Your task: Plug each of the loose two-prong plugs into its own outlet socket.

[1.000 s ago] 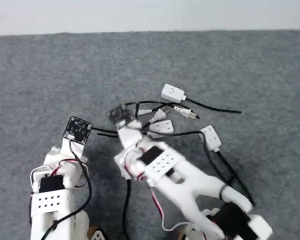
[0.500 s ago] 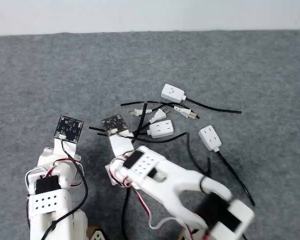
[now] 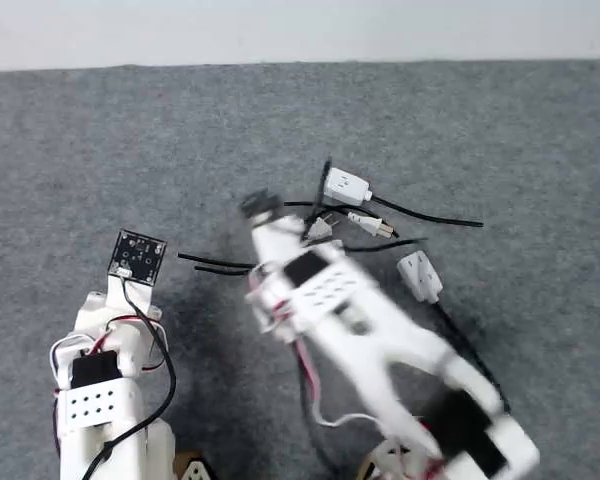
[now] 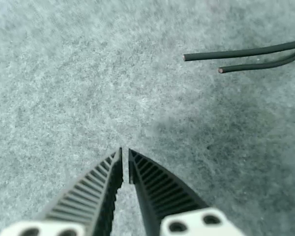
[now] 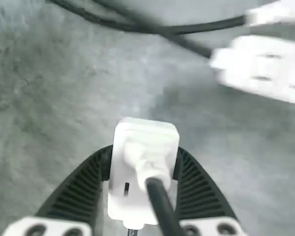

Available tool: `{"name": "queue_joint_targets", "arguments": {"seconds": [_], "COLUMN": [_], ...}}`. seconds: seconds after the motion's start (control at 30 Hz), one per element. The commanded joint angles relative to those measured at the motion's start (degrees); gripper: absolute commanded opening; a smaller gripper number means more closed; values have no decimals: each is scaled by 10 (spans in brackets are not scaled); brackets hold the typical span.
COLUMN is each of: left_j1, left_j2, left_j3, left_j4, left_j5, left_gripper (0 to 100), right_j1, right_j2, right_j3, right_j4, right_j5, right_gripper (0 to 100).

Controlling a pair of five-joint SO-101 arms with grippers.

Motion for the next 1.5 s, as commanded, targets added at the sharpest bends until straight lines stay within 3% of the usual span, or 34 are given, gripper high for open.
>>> {"name": "queue_joint_targets", "arguments": {"seconds": [0.0,0.23,0.4,0.53,0.63,0.83,1.03,1.33,1.47], "left_j1": [-4,6,106,247,354,452,484,577,637], "left_j2": [-6,-6,-4,-4,-4,33,279,621,770], "left_j3": [-9,-13,-63,-153,-207,-251,-358,-653,-800], "left_j4": [-15,-4,65,171,180,105,50,50,55], "left_j5": [9,22,166,288,390,458,533,695,774], "left_gripper": [12,12,12,12,12,29,195,224,295], "right_j1": [149,493,687,786,833,887,902,905,906], "right_j2": [-153,-263,-200,-103,-23,119,235,303,305], "right_j3": [-36,-17,-3,-11,-40,-169,-320,-469,-483], "right_j4": [66,115,58,-3,-46,-58,24,142,144], "right_j5": [70,222,313,367,383,416,417,419,417], "right_gripper": [8,8,8,8,8,35,234,235,235]}}
